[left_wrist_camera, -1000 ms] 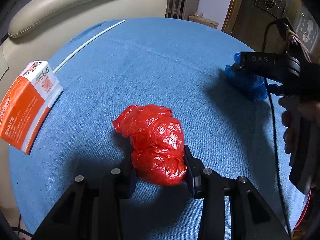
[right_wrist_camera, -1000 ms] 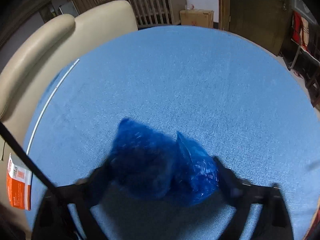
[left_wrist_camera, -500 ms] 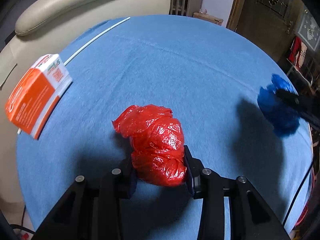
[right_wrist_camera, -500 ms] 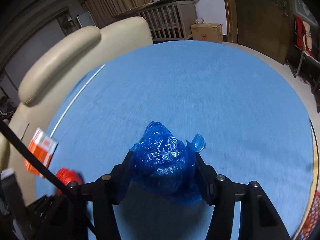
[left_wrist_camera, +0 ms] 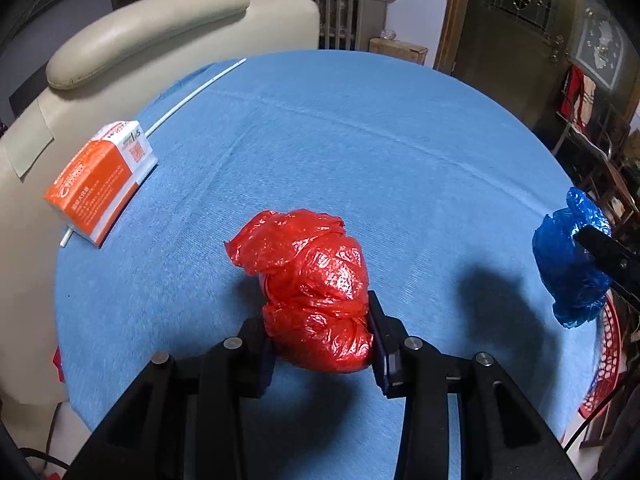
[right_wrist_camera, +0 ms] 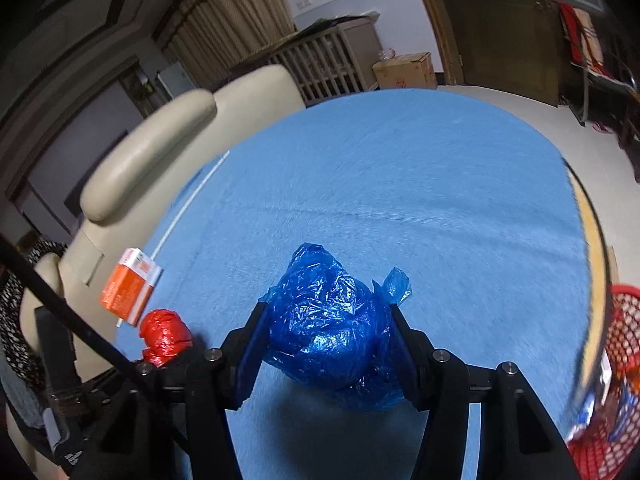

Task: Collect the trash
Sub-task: 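Carry the blue plastic bag with the right gripper over the red basket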

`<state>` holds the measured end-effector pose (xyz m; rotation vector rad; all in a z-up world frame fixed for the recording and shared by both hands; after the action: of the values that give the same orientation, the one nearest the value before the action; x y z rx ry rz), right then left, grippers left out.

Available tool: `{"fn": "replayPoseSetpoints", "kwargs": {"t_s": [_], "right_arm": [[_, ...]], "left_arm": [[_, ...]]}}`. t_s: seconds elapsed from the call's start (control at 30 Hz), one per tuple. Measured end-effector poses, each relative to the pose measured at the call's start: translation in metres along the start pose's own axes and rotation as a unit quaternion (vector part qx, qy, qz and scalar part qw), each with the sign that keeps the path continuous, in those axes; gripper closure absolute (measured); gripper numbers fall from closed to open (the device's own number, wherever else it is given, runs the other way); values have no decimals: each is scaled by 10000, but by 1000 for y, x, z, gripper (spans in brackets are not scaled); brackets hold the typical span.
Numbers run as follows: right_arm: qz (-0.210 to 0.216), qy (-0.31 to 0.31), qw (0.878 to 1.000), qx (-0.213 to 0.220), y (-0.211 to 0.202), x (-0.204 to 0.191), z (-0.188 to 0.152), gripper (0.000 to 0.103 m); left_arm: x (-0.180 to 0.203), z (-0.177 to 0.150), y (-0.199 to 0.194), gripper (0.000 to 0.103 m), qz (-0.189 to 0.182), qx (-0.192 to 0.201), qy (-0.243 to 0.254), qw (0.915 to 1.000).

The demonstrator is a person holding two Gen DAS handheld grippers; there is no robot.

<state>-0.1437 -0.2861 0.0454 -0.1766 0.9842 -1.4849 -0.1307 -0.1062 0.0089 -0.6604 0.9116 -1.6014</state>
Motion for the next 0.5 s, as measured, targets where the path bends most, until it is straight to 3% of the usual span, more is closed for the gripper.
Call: {"fn": "replayPoseSetpoints", "kwargs": {"t_s": [0.5], "right_arm": [[264,569,9967,523,-76,29,-39,43]], "left_arm": [[35,-20,-41,62,-44,348,484,9982]]}}
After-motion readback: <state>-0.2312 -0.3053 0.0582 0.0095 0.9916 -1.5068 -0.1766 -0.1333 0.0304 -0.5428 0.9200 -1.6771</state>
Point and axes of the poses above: each gripper's, at about its wrist camera, not at the fingertips, and y roughly the way its jaws point, x to its right, z to its top, the point moved 5 cm from there along y, roughly the way its jaws point, and after that the axes turned 5 degrees about z, right-handed, at the moved point
